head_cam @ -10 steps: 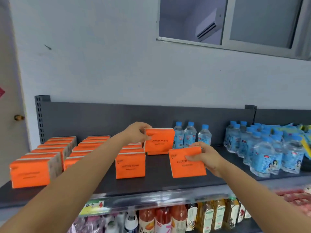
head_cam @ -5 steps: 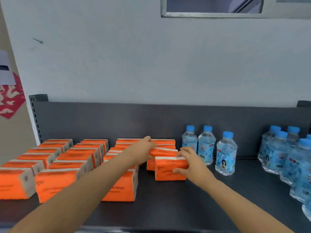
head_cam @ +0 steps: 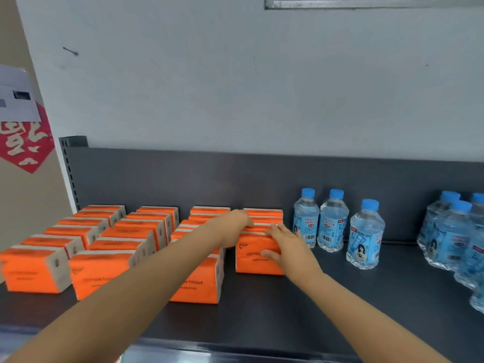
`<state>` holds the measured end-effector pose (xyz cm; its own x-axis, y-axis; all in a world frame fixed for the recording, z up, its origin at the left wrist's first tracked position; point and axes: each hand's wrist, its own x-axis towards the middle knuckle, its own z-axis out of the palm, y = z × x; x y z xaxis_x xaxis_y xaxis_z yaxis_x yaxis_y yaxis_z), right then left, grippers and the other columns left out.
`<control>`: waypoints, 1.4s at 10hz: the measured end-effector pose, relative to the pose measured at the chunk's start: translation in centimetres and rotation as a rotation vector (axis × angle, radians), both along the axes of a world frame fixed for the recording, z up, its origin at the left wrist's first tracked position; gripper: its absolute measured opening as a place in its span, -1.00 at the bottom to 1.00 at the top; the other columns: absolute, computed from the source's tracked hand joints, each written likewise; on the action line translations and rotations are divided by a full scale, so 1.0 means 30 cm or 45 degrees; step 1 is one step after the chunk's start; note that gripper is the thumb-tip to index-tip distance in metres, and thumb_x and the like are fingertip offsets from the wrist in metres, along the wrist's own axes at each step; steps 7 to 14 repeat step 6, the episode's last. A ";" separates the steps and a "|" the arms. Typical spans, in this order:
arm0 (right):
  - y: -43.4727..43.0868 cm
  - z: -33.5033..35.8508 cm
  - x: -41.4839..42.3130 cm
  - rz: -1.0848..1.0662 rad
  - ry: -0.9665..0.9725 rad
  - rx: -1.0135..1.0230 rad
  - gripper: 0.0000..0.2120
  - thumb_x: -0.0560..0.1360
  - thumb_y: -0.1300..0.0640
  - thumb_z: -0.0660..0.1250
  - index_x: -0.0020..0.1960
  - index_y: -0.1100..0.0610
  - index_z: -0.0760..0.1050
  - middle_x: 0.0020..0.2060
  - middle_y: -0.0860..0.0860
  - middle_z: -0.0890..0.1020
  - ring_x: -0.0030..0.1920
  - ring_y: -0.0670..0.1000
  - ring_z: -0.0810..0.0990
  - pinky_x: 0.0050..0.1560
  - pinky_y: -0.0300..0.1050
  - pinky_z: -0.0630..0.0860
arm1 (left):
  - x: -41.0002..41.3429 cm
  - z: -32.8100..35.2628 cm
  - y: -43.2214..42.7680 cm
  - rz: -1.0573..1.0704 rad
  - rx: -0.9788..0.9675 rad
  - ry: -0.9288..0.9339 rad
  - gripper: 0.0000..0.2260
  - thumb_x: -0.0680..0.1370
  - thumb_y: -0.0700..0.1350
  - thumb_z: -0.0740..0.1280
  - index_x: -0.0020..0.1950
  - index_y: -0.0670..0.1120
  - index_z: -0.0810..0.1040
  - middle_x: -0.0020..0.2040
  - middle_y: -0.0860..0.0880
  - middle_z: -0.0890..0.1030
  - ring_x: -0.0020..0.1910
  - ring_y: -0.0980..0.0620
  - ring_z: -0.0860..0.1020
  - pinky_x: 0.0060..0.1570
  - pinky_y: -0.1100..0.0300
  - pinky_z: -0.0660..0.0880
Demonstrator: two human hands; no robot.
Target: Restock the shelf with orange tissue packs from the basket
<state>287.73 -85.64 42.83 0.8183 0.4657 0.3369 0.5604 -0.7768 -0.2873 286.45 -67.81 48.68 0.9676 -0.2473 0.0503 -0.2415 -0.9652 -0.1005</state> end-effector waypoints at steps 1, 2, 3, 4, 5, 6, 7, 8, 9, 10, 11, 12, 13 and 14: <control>0.017 0.004 -0.015 -0.057 -0.031 -0.041 -0.43 0.54 -0.11 0.27 0.47 -0.02 0.18 0.51 0.04 0.24 0.51 0.02 0.17 0.51 0.13 0.01 | -0.006 -0.009 -0.003 -0.008 -0.002 -0.024 -0.63 0.50 -0.31 0.31 0.29 -0.08 0.48 0.25 -0.11 0.46 0.23 -0.11 0.47 0.21 0.04 0.44; 0.010 0.015 -0.033 -0.108 -0.003 -0.080 -0.35 0.53 -0.18 0.23 0.51 -0.01 0.09 0.54 0.03 0.15 0.54 0.02 0.08 0.51 0.16 -0.02 | -0.033 -0.003 0.001 0.016 0.013 -0.039 -0.55 0.50 -0.33 0.29 0.36 -0.06 0.43 0.29 -0.10 0.43 0.27 -0.12 0.45 0.22 0.02 0.44; -0.008 0.013 -0.070 -0.173 0.030 -0.055 -0.20 0.47 -0.39 0.10 0.56 -0.03 -0.04 0.56 0.00 0.03 0.56 0.01 -0.05 0.50 0.15 -0.07 | -0.075 0.005 0.019 0.040 0.091 -0.237 -0.59 0.49 -0.24 0.31 0.33 -0.04 0.45 0.27 -0.06 0.48 0.22 -0.09 0.48 0.17 0.01 0.46; -0.037 0.017 -0.121 -0.267 0.017 -0.054 -0.08 0.37 -0.53 -0.08 0.56 -0.05 -0.10 0.56 0.03 0.04 0.55 0.06 -0.01 0.51 0.16 -0.02 | -0.138 0.028 0.058 0.160 0.083 -0.501 -0.68 0.50 -0.08 0.25 0.25 -0.04 0.49 0.18 -0.04 0.55 0.15 -0.09 0.50 0.11 0.06 0.38; -0.059 0.035 -0.192 -0.366 0.004 -0.147 -0.02 0.29 -0.57 -0.20 0.56 -0.04 -0.11 0.56 0.07 0.02 0.56 0.09 -0.03 0.50 0.19 -0.02 | -0.222 0.032 0.131 0.218 0.129 -0.591 -0.58 0.54 0.12 0.17 0.32 -0.05 0.46 0.26 -0.05 0.51 0.24 -0.09 0.46 0.24 0.03 0.32; -0.052 0.064 -0.263 -0.471 -0.036 -0.131 -0.05 0.34 -0.54 -0.19 0.56 0.00 -0.08 0.56 0.09 0.03 0.55 0.11 -0.02 0.50 0.21 0.00 | -0.315 0.029 0.217 0.333 0.031 -0.590 -0.38 0.53 0.32 0.05 0.45 -0.03 0.32 0.41 -0.07 0.40 0.38 -0.11 0.35 0.37 -0.01 0.22; -0.052 0.064 -0.263 -0.471 -0.036 -0.131 -0.05 0.34 -0.54 -0.19 0.56 0.00 -0.08 0.56 0.09 0.03 0.55 0.11 -0.02 0.50 0.21 0.00 | -0.315 0.029 0.217 0.333 0.031 -0.590 -0.38 0.53 0.32 0.05 0.45 -0.03 0.32 0.41 -0.07 0.40 0.38 -0.11 0.35 0.37 -0.01 0.22; -0.052 0.064 -0.263 -0.471 -0.036 -0.131 -0.05 0.34 -0.54 -0.19 0.56 0.00 -0.08 0.56 0.09 0.03 0.55 0.11 -0.02 0.50 0.21 0.00 | -0.315 0.029 0.217 0.333 0.031 -0.590 -0.38 0.53 0.32 0.05 0.45 -0.03 0.32 0.41 -0.07 0.40 0.38 -0.11 0.35 0.37 -0.01 0.22; -0.052 0.064 -0.263 -0.471 -0.036 -0.131 -0.05 0.34 -0.54 -0.19 0.56 0.00 -0.08 0.56 0.09 0.03 0.55 0.11 -0.02 0.50 0.21 0.00 | -0.315 0.029 0.217 0.333 0.031 -0.590 -0.38 0.53 0.32 0.05 0.45 -0.03 0.32 0.41 -0.07 0.40 0.38 -0.11 0.35 0.37 -0.01 0.22; -0.052 0.064 -0.263 -0.471 -0.036 -0.131 -0.05 0.34 -0.54 -0.19 0.56 0.00 -0.08 0.56 0.09 0.03 0.55 0.11 -0.02 0.50 0.21 0.00 | -0.315 0.029 0.217 0.333 0.031 -0.590 -0.38 0.53 0.32 0.05 0.45 -0.03 0.32 0.41 -0.07 0.40 0.38 -0.11 0.35 0.37 -0.01 0.22; -0.052 0.064 -0.263 -0.471 -0.036 -0.131 -0.05 0.34 -0.54 -0.19 0.56 0.00 -0.08 0.56 0.09 0.03 0.55 0.11 -0.02 0.50 0.21 0.00 | -0.315 0.029 0.217 0.333 0.031 -0.590 -0.38 0.53 0.32 0.05 0.45 -0.03 0.32 0.41 -0.07 0.40 0.38 -0.11 0.35 0.37 -0.01 0.22; -0.052 0.064 -0.263 -0.471 -0.036 -0.131 -0.05 0.34 -0.54 -0.19 0.56 0.00 -0.08 0.56 0.09 0.03 0.55 0.11 -0.02 0.50 0.21 0.00 | -0.315 0.029 0.217 0.333 0.031 -0.590 -0.38 0.53 0.32 0.05 0.45 -0.03 0.32 0.41 -0.07 0.40 0.38 -0.11 0.35 0.37 -0.01 0.22; -0.052 0.064 -0.263 -0.471 -0.036 -0.131 -0.05 0.34 -0.54 -0.19 0.56 0.00 -0.08 0.56 0.09 0.03 0.55 0.11 -0.02 0.50 0.21 0.00 | -0.315 0.029 0.217 0.333 0.031 -0.590 -0.38 0.53 0.32 0.05 0.45 -0.03 0.32 0.41 -0.07 0.40 0.38 -0.11 0.35 0.37 -0.01 0.22; -0.052 0.064 -0.263 -0.471 -0.036 -0.131 -0.05 0.34 -0.54 -0.19 0.56 0.00 -0.08 0.56 0.09 0.03 0.55 0.11 -0.02 0.50 0.21 0.00 | -0.315 0.029 0.217 0.333 0.031 -0.590 -0.38 0.53 0.32 0.05 0.45 -0.03 0.32 0.41 -0.07 0.40 0.38 -0.11 0.35 0.37 -0.01 0.22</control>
